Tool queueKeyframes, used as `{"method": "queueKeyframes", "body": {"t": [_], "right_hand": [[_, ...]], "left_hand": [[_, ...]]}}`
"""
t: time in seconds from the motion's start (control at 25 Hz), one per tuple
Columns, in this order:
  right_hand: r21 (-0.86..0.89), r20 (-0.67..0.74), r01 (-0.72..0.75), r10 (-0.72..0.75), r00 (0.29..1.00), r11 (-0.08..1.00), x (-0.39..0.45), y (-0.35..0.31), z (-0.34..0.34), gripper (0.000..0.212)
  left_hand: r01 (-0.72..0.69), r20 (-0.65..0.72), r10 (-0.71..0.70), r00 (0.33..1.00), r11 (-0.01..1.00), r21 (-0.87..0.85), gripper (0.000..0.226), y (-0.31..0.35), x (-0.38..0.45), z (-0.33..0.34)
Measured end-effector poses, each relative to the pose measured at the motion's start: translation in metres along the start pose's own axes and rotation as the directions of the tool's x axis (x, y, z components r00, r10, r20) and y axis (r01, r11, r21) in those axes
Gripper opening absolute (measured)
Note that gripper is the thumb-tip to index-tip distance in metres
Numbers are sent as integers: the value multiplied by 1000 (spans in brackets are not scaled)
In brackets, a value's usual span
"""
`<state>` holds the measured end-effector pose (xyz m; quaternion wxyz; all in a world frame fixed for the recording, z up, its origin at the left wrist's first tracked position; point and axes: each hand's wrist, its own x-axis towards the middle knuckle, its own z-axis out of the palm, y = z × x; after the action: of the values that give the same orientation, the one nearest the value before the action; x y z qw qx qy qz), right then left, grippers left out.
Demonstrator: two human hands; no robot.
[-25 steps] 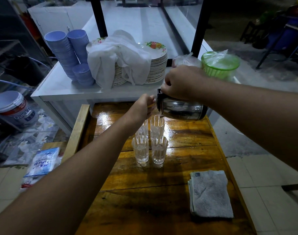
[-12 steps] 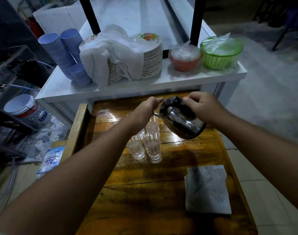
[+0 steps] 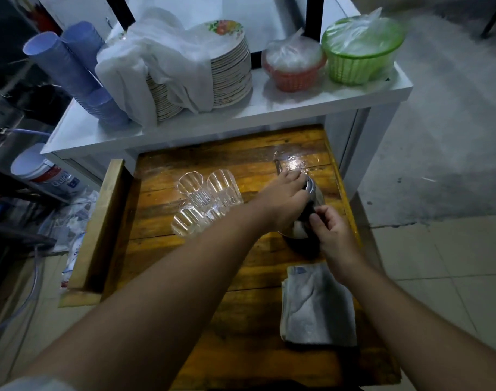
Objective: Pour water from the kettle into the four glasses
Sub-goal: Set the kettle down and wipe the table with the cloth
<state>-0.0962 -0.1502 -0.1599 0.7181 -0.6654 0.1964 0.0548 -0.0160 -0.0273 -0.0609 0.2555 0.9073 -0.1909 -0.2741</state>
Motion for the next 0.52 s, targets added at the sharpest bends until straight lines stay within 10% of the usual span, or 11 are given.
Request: {"method": "queueKeyframes", "body": {"t": [0.52], "right_hand": [[-5, -99, -13, 13, 995, 1000, -16, 39, -8, 16]], "left_hand": [[-96, -42, 121, 992, 918, 386, 72, -6, 8, 45]]}}
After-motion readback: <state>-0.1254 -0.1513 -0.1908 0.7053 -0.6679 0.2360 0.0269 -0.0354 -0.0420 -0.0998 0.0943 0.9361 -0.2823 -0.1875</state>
